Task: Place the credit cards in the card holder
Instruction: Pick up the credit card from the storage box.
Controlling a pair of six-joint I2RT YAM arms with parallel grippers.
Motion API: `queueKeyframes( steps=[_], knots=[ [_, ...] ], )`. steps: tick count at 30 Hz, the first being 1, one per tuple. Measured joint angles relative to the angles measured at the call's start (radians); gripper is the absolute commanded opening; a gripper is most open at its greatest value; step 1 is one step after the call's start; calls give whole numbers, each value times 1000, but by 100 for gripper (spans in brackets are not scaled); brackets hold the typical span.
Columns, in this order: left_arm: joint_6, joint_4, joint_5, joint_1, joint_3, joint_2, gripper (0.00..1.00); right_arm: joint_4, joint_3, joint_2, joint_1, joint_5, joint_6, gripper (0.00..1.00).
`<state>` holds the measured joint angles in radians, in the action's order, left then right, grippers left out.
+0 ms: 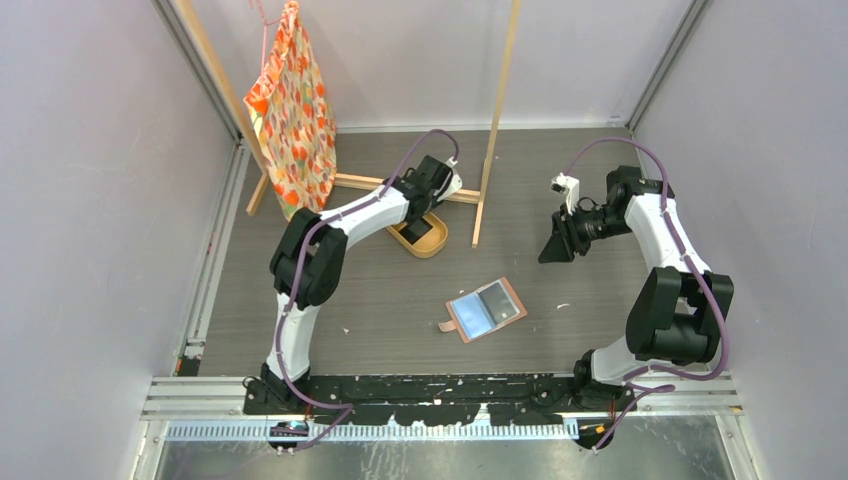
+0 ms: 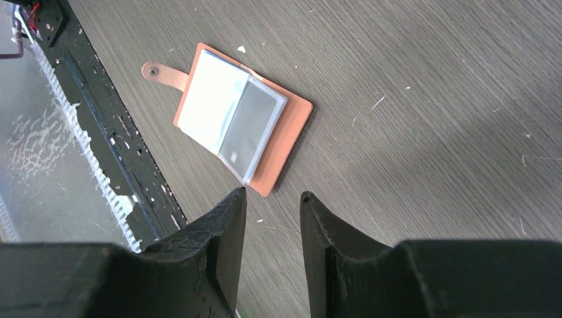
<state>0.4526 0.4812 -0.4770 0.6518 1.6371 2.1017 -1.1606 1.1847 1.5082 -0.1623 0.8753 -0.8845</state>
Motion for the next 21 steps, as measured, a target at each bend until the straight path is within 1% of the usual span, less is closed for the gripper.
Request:
queueKeyframes(
  steps=[3,4,5,8,11,13,16,18,21],
  knots=[
    [0,-7,-2,0,-2,-9,47,0,0,0,0,1,0,41],
    [1,-9,-3,0,-3,-11,48,0,0,0,0,1,0,41],
    [1,-11,-3,0,-3,-12,53,0,0,0,0,2,-1,41],
    [2,-13,-2,0,-3,-12,72,0,0,0,0,2,-1,41],
    [0,4,18,-6,-3,-12,85,-1,0,0,0,2,-1,41],
    [1,14,26,-10,0,-11,85,-5,0,0,0,3,-3,41],
    [1,43,55,-21,26,-2,83,-10,0,5,0,5,-4,41],
    [1,48,71,-31,30,-1,80,-12,0,9,0,6,-5,41],
    [0,56,85,-39,30,0,79,-15,0,13,0,6,-5,41]
  ],
)
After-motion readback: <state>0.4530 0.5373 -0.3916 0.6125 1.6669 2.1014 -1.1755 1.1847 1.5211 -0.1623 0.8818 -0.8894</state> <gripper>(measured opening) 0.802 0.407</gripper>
